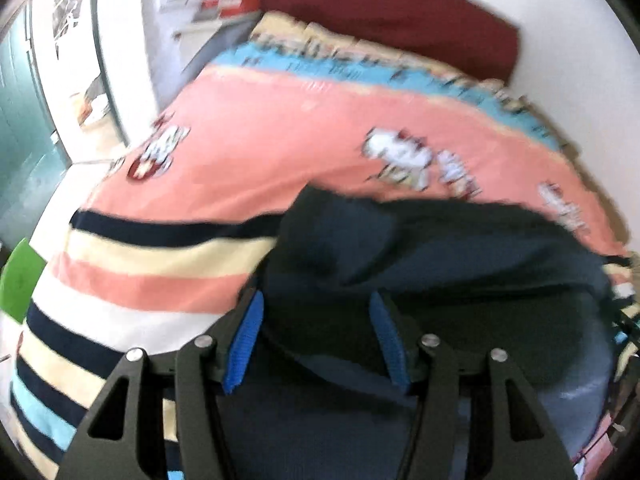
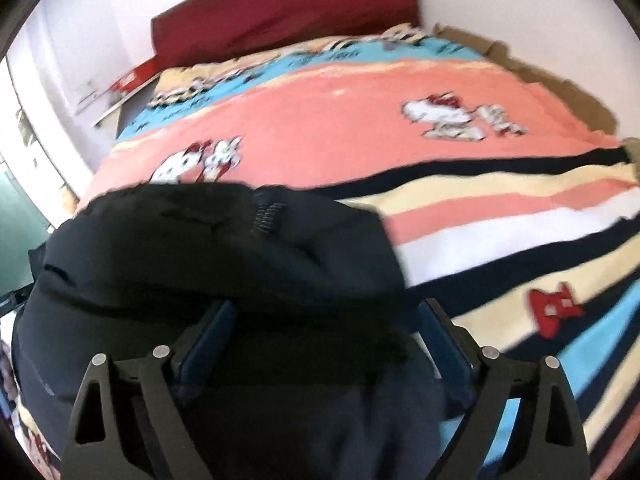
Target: Fold large clothes
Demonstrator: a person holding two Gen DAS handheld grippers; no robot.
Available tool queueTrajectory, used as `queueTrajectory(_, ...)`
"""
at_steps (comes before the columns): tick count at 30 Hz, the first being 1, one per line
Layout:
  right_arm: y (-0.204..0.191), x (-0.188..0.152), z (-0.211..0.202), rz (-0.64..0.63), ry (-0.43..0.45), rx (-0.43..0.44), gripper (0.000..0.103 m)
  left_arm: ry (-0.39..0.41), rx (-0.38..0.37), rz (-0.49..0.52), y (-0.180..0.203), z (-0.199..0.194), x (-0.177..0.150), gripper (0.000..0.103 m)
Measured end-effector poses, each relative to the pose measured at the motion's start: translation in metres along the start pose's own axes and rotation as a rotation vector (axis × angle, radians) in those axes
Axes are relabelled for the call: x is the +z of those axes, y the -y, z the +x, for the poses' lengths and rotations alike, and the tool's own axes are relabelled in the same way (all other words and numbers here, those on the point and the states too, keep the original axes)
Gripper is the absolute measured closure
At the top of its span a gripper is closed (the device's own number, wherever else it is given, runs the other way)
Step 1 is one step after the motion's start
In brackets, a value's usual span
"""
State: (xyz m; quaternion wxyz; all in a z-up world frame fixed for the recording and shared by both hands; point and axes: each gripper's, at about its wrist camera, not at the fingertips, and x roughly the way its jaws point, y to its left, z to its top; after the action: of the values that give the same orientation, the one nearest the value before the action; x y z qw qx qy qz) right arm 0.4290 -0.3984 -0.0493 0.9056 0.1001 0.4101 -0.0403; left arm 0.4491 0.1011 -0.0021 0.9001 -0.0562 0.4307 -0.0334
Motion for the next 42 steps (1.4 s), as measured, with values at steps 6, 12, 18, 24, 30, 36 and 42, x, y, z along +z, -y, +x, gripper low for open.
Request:
queueTrajectory(6,-0.057,-0.018,-0.041,-0.111,0.065,0.143,0.001,0.047,-0.115,0.05,0.027,-0.016,-0.024,0.048)
queueTrajectory(12,-0.05,-0.052,-0.001,-0.103,-0.058,0.129,0.001,0.031,-0.061,0.088,0.007,0.004,-0.051,0.048)
queueTrajectory(18,-0.032,-0.057,-0.007,-0.088,-0.086,0.011,0.001,0.023,-0.005,0.097,-0.002,-0.013,-0.059,0.048)
queueTrajectory(24,-0.033,-0.072,-0.036,-0.107,-0.058,-0.027,0.001,0.073,0.037,0.135,0.008,-0.048,-0.077,0.048)
queueTrajectory(30,-0.03,-0.089,-0.064,-0.102,-0.044,-0.011,0.001,0.138,0.042,0.152,0.01,-0.089,-0.099,0.047)
queueTrajectory(36,-0.026,-0.113,-0.098,-0.062,-0.029,0.003,0.001,0.193,0.045,0.196,0.013,-0.131,-0.136,0.047)
queueTrajectory(42,-0.016,-0.131,-0.122,-0.041,-0.02,0.018,0.001,0.261,0.008,0.254,0.012,-0.161,-0.165,0.048)
